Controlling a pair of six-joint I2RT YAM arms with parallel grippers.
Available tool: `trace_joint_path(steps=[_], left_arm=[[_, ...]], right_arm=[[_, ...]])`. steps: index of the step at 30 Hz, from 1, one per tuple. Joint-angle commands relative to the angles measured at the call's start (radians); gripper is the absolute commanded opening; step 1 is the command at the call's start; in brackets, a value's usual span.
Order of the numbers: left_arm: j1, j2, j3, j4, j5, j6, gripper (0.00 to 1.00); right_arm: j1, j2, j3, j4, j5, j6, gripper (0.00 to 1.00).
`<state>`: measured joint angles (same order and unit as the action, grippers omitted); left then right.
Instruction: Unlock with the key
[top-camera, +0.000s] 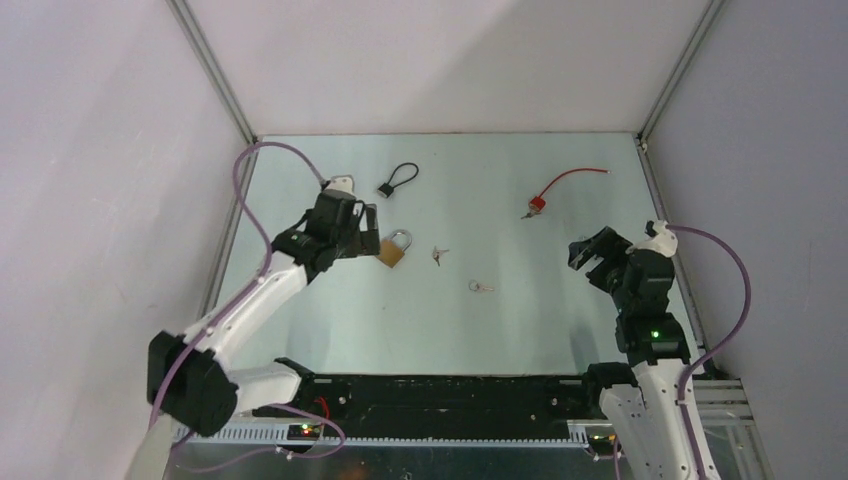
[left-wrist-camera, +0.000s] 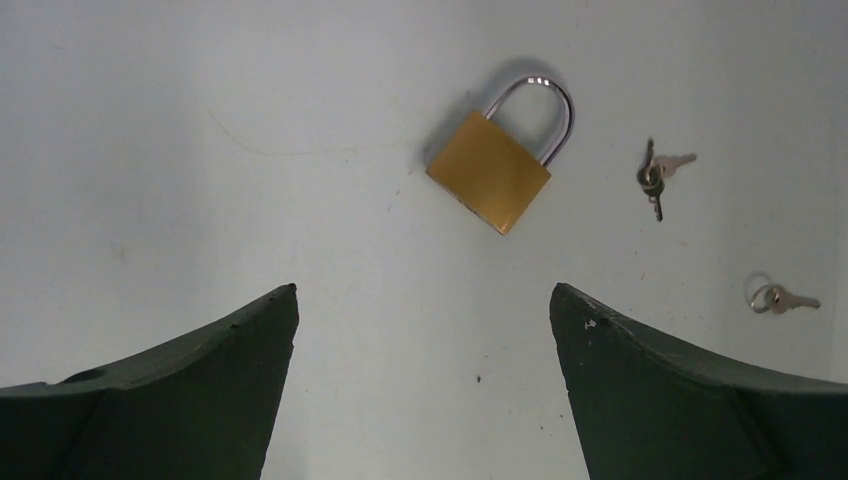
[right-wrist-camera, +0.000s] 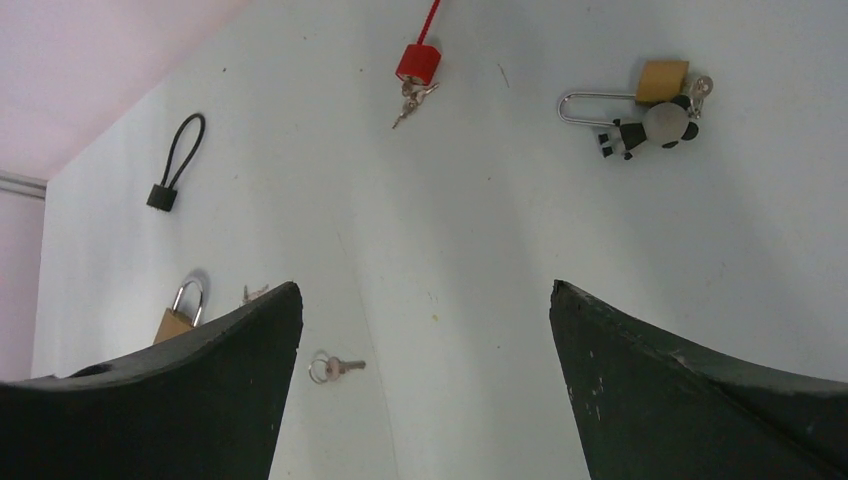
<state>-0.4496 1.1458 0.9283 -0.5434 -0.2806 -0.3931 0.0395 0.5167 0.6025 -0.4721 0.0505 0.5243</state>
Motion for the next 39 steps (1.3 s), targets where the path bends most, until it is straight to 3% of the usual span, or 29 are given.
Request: trace_joint_path(steps=[1,4,7,14,22,31,39], left_arm=[[0.000,0.134,0.097,-0.058,0.096,0.003,1.00],[0.002,0.236,0.157,-0.083,0.105,0.014,1.00],[0.001,0.356,0.216,-0.098,0.129,0.035,1.00],[0.000,0.600,0.369,-0.113,0.156,0.088,1.00],[0.000,0.772,0.469,-0.116,0.236,0.171,1.00],[-0.001,0.839,0.474,-0.129,0.268,0.271,0.96],[-0.014,0.839,0.453,-0.159,0.330,0.263,0.76]], right_arm=[[-0.016,0.047,-0.053,0.164,0.049,0.037,0.94],[-0.047,0.113,-0.044,0.207,0.030,-0.027,0.99],[-0.088,0.158,-0.036,0.228,-0.095,-0.054,0.99],[-0.076,0.244,-0.024,0.187,-0.213,-0.065,0.99],[0.160,0.379,0.047,0.111,-0.133,-0.154,1.00],[0.343,0.490,0.107,0.092,-0.104,-0.213,1.00],[0.472,0.587,0.166,0.067,-0.061,-0.254,0.99]])
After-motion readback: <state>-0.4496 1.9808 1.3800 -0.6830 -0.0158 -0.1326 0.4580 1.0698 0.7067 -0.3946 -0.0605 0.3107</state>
